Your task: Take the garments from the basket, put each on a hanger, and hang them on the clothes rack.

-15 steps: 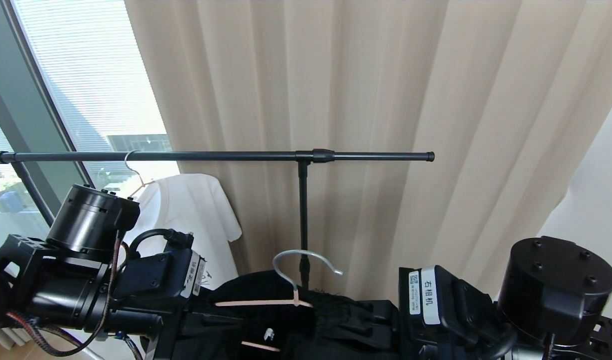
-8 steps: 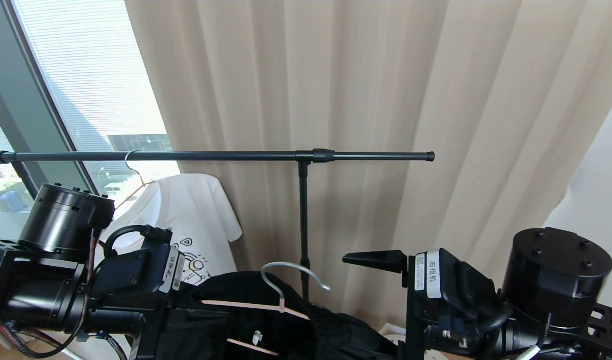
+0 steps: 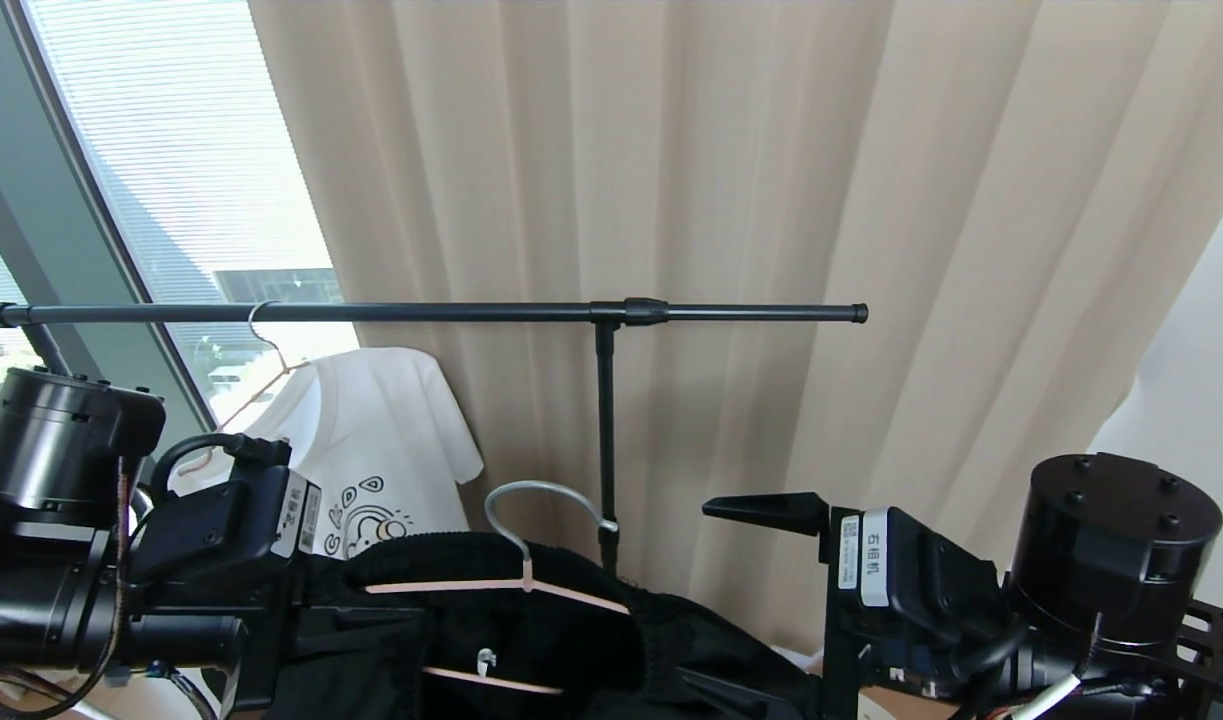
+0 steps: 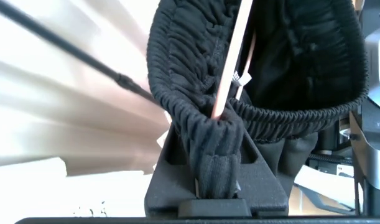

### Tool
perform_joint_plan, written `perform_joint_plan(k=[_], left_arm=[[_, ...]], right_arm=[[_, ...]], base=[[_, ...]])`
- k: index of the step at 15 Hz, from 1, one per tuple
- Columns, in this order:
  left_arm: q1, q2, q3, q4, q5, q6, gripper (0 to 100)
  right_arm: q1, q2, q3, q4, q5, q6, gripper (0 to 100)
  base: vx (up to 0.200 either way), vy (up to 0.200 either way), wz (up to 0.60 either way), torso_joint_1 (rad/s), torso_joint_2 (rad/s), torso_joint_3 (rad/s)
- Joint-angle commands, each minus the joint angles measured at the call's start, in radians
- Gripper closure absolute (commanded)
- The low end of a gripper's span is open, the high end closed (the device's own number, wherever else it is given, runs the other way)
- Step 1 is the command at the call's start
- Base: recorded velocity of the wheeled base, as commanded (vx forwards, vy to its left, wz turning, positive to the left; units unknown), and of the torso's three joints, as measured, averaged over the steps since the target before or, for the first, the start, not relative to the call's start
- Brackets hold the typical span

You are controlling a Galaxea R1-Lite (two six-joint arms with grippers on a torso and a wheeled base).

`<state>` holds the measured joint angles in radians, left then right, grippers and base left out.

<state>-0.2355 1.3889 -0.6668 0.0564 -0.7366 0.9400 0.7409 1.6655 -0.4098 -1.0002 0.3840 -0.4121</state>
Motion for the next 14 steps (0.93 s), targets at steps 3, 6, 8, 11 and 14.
perform_joint_plan(k=[3, 6, 8, 11, 14], left_arm=[[0.035, -0.025, 0.001, -0.013, 0.000, -0.004, 100], [0.055, -0.053, 0.004, -0.013, 0.000, -0.027, 100], [0.065, -0.088, 0.016, -0.013, -0.001, -0.070, 100], [0.073, -0.130, 0.038, -0.013, -0.001, -0.099, 100], [0.090, -0.154, 0.042, -0.013, -0.003, -0.130, 100]], right_arm=[[0.000, -0.004, 0.020, 0.000, 0.032, -0.007, 0], [-0.001, -0.004, 0.023, 0.000, 0.045, -0.025, 0], [-0.040, 0.003, 0.025, 0.000, 0.093, -0.027, 0], [-0.097, 0.030, 0.022, 0.000, 0.165, -0.028, 0], [-0.120, 0.060, 0.019, 0.000, 0.180, -0.030, 0]], base=[[0.000, 0.000, 0.00, 0.000, 0.00, 0.000], [0.000, 0.000, 0.00, 0.000, 0.00, 0.000], [0.000, 0.000, 0.00, 0.000, 0.00, 0.000], [0.000, 0.000, 0.00, 0.000, 0.00, 0.000], [0.000, 0.000, 0.00, 0.000, 0.00, 0.000]])
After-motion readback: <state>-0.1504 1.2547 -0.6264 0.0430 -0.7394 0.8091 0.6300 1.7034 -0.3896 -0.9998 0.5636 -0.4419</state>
